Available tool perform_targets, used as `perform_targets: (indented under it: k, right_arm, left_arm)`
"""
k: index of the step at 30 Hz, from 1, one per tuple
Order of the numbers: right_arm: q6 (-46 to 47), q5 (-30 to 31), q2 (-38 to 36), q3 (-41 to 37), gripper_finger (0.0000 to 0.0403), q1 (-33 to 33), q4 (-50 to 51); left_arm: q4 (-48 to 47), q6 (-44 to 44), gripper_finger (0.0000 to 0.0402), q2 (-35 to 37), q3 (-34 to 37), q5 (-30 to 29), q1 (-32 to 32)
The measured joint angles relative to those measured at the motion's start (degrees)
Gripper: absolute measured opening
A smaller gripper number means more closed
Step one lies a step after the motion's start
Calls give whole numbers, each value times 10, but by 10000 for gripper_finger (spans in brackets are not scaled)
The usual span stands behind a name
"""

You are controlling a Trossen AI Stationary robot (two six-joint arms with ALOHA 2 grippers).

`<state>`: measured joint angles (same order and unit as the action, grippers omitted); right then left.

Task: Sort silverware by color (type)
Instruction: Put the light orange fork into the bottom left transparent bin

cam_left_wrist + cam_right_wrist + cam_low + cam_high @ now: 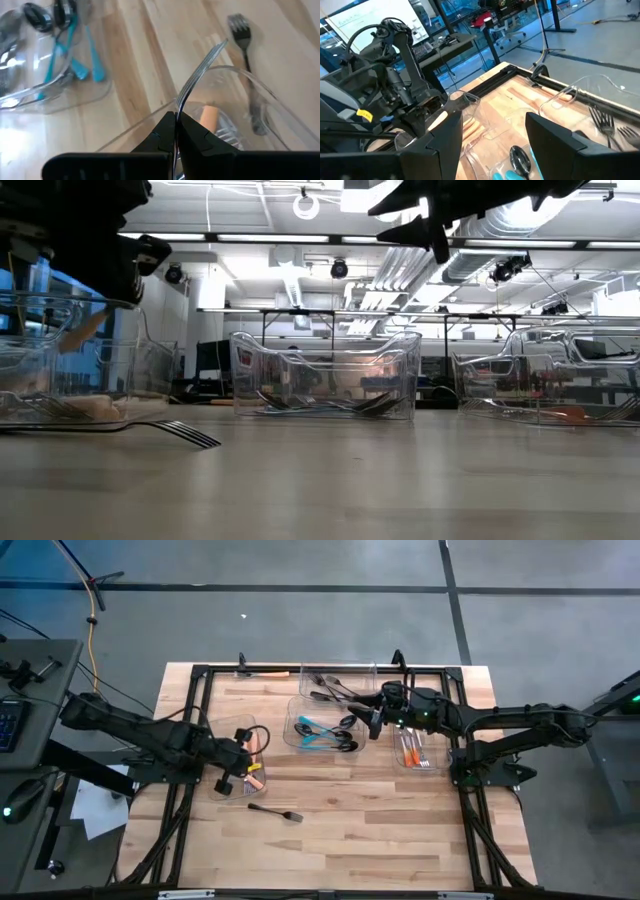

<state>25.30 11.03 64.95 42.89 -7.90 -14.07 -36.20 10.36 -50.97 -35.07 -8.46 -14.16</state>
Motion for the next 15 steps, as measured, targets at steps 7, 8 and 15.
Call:
perform_targets:
  k: [7, 8, 15]
  right_arm:
    - [2, 0, 0, 0, 201, 0, 18]
    - [2, 0, 0, 0, 201, 0, 19]
    - [-2, -1, 0, 0, 201, 0, 36]
  left_arm:
    - [-6, 44, 0, -5, 0, 14, 8]
    - [-5, 47, 0, -5, 0, 13, 12]
    - [-28, 66, 0, -2, -9, 33, 52]
